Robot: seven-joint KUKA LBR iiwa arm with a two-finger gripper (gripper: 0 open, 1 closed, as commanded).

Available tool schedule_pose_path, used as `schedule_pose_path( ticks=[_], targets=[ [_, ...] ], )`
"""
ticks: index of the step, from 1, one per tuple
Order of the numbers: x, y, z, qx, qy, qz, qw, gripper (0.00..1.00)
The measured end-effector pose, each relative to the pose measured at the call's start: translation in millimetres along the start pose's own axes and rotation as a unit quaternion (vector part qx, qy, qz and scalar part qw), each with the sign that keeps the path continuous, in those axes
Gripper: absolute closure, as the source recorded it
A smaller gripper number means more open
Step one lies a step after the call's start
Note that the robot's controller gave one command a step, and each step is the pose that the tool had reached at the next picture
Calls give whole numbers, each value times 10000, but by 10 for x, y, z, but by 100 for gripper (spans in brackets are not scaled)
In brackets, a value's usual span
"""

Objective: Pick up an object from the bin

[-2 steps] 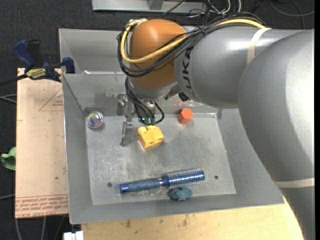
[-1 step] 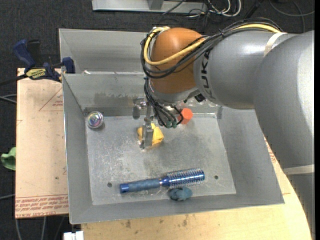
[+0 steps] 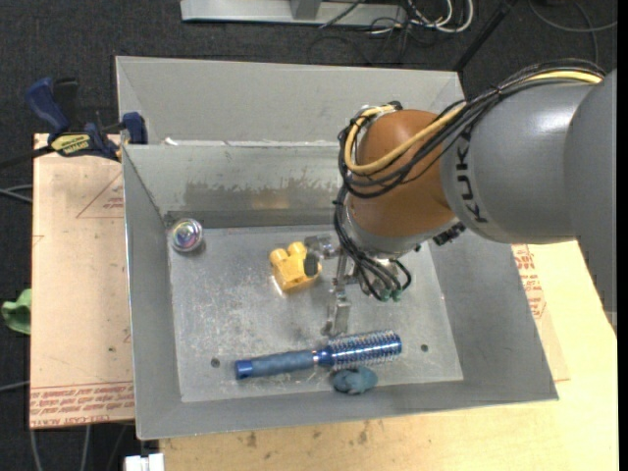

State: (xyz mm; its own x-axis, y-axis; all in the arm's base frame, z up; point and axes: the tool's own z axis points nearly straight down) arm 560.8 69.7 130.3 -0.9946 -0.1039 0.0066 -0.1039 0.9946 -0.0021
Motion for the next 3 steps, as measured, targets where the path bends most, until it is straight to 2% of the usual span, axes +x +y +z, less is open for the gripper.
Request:
schedule_pose_path(
  ticks=[1, 2, 3],
  targets=[
    [599, 273, 607, -14, -56, -1054, 9944, 0],
    [517, -106, 243, 3, -58, -2353, 9719, 0],
    [531, 57, 628, -16, -25, -2130, 9771, 0]
  ],
)
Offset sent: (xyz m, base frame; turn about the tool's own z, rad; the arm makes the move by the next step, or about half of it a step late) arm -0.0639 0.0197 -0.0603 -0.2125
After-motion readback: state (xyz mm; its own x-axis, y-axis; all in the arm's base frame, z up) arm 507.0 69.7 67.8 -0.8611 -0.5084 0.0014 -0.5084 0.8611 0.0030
